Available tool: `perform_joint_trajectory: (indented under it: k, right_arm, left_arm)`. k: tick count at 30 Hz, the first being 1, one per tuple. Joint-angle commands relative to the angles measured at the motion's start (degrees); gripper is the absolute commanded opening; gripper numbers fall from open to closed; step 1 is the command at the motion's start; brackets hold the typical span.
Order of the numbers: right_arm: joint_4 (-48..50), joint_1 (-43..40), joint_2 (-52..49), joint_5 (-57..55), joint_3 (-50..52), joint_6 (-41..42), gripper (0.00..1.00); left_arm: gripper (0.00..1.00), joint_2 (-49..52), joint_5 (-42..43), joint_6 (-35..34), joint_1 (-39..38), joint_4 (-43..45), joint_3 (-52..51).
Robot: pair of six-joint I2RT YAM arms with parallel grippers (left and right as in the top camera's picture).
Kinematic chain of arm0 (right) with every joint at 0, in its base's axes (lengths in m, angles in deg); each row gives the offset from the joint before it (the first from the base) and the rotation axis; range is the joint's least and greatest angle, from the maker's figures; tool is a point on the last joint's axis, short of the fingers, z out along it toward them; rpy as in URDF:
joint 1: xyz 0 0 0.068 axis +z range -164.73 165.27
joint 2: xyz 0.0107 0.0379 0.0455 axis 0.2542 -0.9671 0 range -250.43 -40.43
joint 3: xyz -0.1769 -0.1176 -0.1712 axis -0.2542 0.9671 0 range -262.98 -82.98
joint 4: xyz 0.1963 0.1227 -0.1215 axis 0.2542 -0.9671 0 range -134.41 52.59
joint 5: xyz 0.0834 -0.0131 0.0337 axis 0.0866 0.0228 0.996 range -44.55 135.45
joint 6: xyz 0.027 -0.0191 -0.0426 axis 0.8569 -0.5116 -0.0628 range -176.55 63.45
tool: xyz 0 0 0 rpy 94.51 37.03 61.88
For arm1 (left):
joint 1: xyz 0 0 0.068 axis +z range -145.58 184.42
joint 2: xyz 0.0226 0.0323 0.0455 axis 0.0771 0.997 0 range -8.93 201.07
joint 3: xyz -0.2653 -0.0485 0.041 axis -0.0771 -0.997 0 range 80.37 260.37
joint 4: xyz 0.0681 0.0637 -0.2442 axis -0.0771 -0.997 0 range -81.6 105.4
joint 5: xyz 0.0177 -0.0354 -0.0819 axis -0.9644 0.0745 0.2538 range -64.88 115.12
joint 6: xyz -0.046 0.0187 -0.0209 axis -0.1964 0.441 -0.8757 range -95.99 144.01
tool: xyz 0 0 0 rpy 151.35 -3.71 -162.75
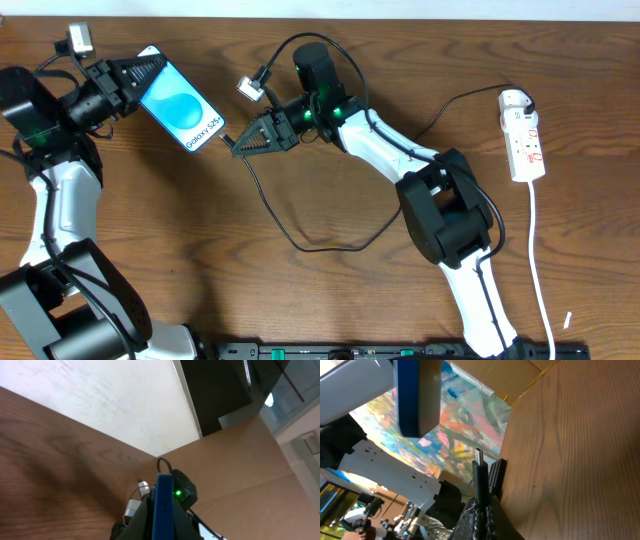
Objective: Plug charger to phone and switch on socket
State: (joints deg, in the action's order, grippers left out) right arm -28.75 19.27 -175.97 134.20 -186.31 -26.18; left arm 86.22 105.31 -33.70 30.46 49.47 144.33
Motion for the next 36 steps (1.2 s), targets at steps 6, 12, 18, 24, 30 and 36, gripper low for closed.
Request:
perform_joint_trajectory:
  k: [6,12,18,24,30,36]
  right_arm:
    - [-0.9,1.4,-0.1,0.8,0.5,-1.3,0.01]
    - [-1.2,2.4,-0.1,0.8,0.5,-1.3,0.01]
    - [-1.2,2.7,-0.1,0.8,0.5,-1.3,0.01]
    - [-0.3,2.7,0.7,0.8,0.5,-1.3,0.01]
    - [1.0,2.7,1.1,0.8,0.5,-1.3,0.01]
    - [0.9,2.8,1.1,0.8,0.5,-1.7,0.01]
  left_arm:
    - [0.08,0.0,3.0,-1.7,0.2,0.7,0.1]
    - [0.08,0.0,3.0,-1.1,0.2,0.7,0.1]
    - [0.07,0.0,3.4,1.1,0.6,0.7,0.1]
    - [0.07,0.0,3.4,3.2,1.3,0.7,0.1]
    - [0.08,0.0,3.4,5.2,1.9,0.7,0.1]
    - [0.07,0.0,3.3,5.2,1.9,0.7,0.1]
